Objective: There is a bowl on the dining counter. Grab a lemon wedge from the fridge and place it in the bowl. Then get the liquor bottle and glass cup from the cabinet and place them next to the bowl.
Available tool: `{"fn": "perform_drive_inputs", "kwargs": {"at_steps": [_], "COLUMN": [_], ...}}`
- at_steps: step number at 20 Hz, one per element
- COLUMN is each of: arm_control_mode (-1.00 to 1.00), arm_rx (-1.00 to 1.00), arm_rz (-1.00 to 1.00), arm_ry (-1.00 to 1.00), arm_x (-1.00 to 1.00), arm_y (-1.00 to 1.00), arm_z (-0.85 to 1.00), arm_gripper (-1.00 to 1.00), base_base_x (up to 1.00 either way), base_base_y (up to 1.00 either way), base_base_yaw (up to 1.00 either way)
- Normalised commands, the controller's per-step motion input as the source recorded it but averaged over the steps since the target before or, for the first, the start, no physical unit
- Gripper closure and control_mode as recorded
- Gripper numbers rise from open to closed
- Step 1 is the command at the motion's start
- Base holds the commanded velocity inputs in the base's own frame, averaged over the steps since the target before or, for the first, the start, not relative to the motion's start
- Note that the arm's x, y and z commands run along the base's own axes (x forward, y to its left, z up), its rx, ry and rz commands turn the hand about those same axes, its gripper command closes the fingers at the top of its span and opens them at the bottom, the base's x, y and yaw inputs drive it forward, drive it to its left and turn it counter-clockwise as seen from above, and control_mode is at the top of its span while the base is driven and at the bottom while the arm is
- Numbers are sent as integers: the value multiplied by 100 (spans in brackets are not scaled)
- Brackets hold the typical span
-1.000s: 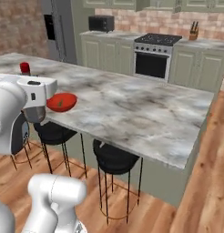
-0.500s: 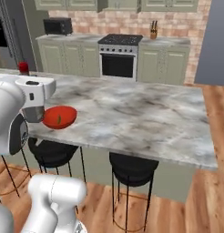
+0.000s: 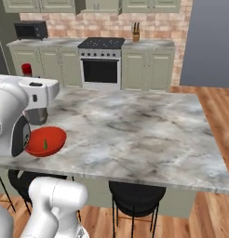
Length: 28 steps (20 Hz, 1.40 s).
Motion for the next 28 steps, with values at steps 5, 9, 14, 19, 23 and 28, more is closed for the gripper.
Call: {"fn": "perform_drive_inputs", "kwargs": {"at_steps": [5,9,14,19,23,28], "arm_control_mode": [-100,-100,-100,-100,-100,-100], "arm_rx": [-3,-11,-18,-20,-14,-4], "arm_rz": [17,51,48,27,20,16], "arm_ry": [-9,-12,-5,0,0,0], "arm_x": [27,33,22,27,29,27], "arm_y": [-5,-9,0,15,15,0], "arm_z": [-35,-66,-57,-53,-59,-54], "arm_gripper": [100,100,100,100,100,100], "base_base_x": [28,0,0,0,0,0], "base_base_y": [2,0,0,0,0,0], "base_base_yaw": [0,0,0,0,0,0]}}
